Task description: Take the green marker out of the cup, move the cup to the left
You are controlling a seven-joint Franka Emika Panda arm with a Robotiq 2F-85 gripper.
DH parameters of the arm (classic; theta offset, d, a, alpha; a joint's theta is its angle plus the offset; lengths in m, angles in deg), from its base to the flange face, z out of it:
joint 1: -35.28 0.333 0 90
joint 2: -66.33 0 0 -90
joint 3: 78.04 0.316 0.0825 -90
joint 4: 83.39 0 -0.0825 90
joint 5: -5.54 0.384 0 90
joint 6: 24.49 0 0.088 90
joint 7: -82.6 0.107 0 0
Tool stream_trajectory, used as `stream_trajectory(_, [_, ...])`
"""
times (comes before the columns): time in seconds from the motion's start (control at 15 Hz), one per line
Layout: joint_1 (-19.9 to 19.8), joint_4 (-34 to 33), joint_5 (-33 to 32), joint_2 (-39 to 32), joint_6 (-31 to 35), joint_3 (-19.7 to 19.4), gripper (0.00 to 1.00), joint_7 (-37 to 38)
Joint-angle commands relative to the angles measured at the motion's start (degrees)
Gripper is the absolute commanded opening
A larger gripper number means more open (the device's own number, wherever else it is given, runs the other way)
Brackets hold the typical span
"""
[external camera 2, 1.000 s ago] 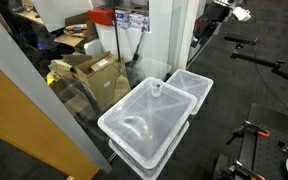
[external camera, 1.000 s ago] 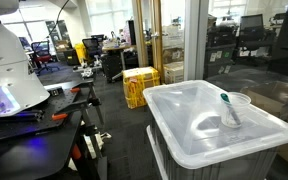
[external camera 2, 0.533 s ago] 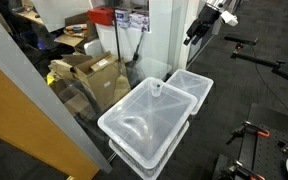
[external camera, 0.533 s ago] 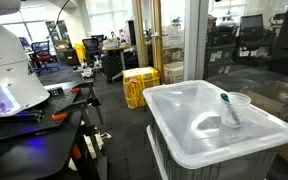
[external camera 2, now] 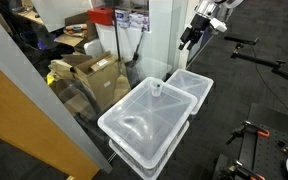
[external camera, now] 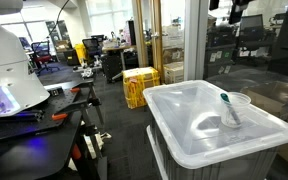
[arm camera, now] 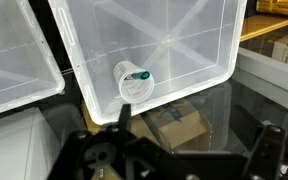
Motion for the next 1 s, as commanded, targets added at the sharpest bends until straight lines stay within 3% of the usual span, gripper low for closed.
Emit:
stream_trajectory(0.0, [-3.31, -5.79, 1.60, -4.89, -3.92, 2.80, 1.00, -1.46])
stream_trajectory(0.93, [-6.60, -17.51, 1.19, -18.77, -8.39, 8.62, 1.00, 7.09])
